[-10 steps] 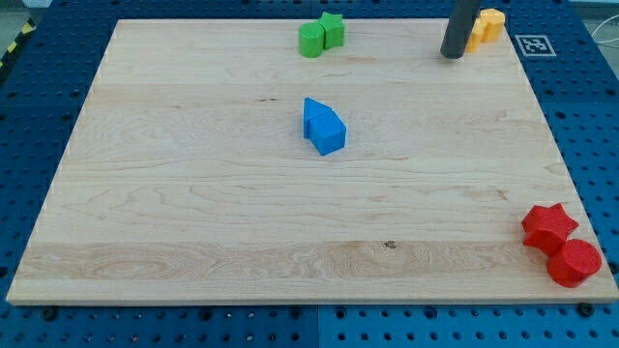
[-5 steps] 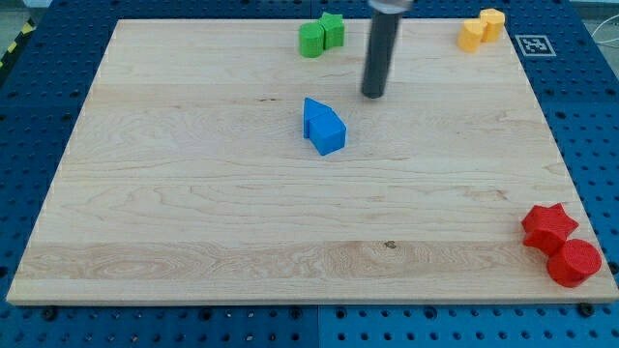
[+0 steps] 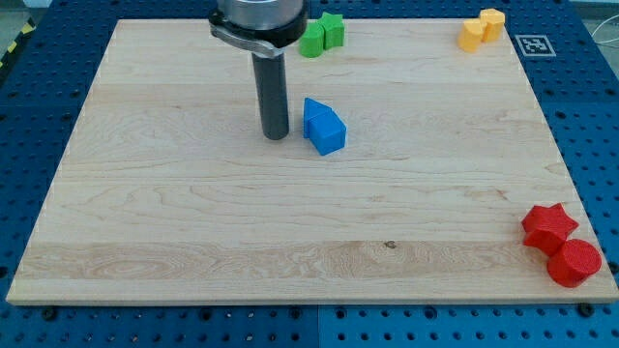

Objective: Move the blue triangle towards the top right

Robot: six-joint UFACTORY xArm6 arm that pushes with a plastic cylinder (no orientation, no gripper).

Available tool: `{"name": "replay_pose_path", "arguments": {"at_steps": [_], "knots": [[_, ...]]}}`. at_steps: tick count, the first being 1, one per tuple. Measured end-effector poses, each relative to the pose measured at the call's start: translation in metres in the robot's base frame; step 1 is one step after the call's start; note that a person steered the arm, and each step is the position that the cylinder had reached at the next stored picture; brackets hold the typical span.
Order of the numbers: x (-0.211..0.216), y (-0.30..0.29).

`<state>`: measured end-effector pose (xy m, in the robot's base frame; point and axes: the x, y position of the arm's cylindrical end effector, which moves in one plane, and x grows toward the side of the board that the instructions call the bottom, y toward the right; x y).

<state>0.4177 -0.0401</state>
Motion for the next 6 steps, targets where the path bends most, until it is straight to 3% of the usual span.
{"name": "replay_pose_path", "arguments": {"at_steps": [2, 3, 5, 6], "knots": [[-0.063, 0.045], [-0.066, 0.050], [-0.014, -0.004], [-0.013, 0.015]]}}
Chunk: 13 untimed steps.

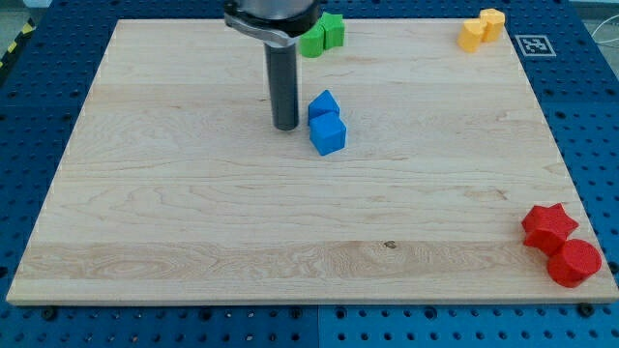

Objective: Move the blue triangle towards the top right

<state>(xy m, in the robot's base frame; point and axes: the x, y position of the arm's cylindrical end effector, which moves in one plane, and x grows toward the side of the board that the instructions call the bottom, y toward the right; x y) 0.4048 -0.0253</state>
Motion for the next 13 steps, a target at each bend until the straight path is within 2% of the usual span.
{"name": "replay_pose_path", "arguments": {"at_steps": [2, 4, 6, 7, 8, 11, 12, 13], "knots": [[-0.042, 0.067], [-0.093, 0.100], [-0.033, 0.061], [-0.020, 0.072], [-0.023, 0.096], [-0.112, 0.169], [-0.124, 0.182], [-0.107, 0.187]]}}
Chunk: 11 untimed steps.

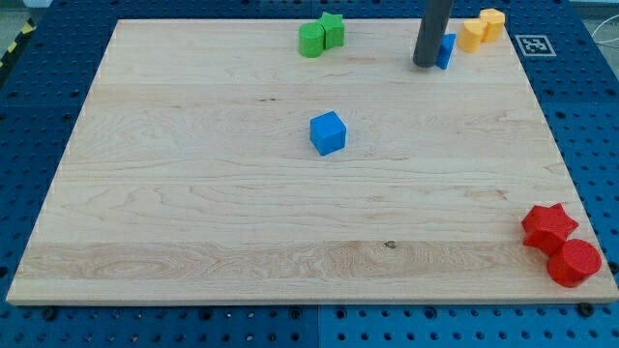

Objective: Move the blue triangle towards the top right

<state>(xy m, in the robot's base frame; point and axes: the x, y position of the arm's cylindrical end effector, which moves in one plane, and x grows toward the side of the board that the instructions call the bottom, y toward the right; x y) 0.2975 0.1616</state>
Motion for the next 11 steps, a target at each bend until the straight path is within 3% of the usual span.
{"name": "replay_pose_path", "arguments": {"at_steps": [2, 6, 11], "knots": [[0.009, 0.039], [-0.022, 0.040], [-0.015, 0.021]]}}
